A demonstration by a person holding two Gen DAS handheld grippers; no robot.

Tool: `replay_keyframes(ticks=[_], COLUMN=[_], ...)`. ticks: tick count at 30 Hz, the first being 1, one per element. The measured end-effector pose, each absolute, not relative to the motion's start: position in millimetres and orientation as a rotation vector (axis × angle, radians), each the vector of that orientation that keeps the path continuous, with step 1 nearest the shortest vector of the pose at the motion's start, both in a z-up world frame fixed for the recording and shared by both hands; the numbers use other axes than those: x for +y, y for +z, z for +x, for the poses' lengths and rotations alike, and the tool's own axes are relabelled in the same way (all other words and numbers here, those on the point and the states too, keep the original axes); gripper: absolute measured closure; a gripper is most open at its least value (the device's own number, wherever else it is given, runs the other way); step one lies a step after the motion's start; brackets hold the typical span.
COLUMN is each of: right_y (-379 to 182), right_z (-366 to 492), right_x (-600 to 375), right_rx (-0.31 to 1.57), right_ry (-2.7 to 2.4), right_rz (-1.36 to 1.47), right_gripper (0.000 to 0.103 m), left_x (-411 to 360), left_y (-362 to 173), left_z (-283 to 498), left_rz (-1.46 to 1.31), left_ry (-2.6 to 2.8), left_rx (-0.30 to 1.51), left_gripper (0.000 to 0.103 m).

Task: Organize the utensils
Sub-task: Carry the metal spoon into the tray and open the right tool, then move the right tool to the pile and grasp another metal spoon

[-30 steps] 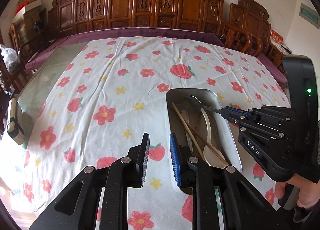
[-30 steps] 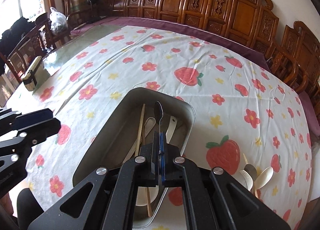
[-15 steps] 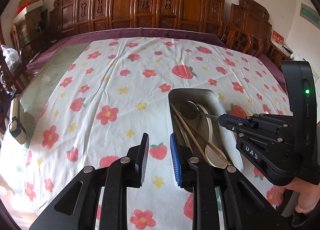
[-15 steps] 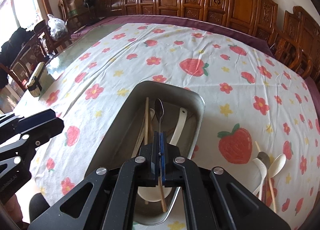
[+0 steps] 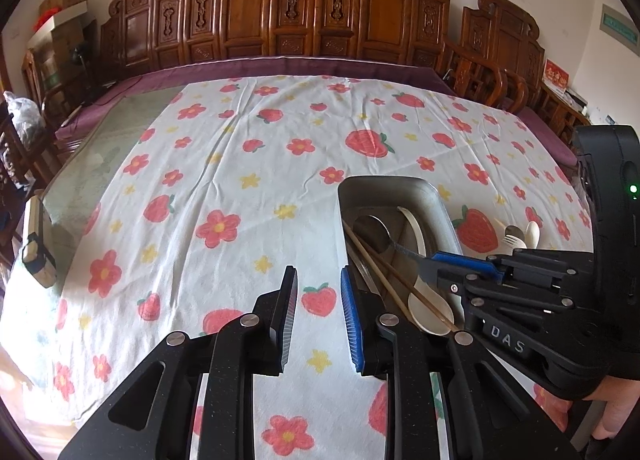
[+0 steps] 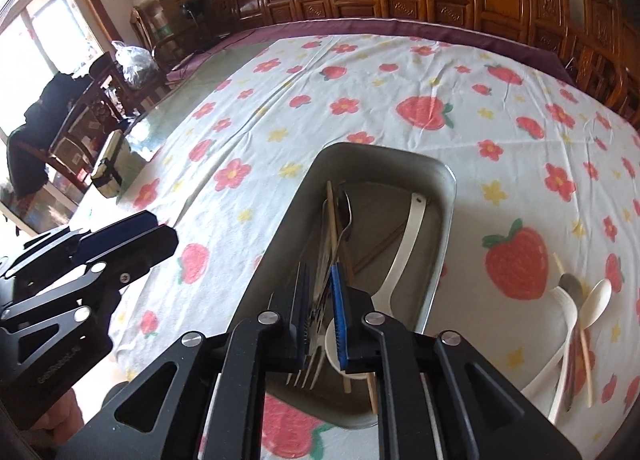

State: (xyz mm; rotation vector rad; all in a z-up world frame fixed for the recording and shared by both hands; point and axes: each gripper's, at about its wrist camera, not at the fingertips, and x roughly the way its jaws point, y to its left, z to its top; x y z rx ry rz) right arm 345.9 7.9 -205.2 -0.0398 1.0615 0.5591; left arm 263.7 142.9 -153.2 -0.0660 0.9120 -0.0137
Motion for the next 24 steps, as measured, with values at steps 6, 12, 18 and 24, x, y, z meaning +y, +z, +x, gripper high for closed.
replay_keyframes(ticks=[6,12,18,24], right_y=[-200.8,-191.9,-184.6,-186.3], right_z=[337.1,327.6,319.4,308.8], right_x=[0.2,-19.7,-59.6,-115.3], right_rx=[1.071,1.035,0.992,0.976], right_ry=[0.65,0.647,0.611,0.562], right_rz=[0.007,-0.009,-0.055,-0.094], right_gripper=[0.078,0.077,0.077,0.077], left_x=[138.5,119.9,89.9,53.6], left_y=[-150.1,-146.2,-140.4,-134.6], left_z=[260.8,261.5,264.3,264.2], left_rz=[-0.055,-0.048,-0.03,-0.007], left_ry=[-0.015,-0.026,-0.063,-0.107], left_rx=[0.914,0.908,0.899,0.883], left_gripper=[0.082,0.076,0.075,0.05])
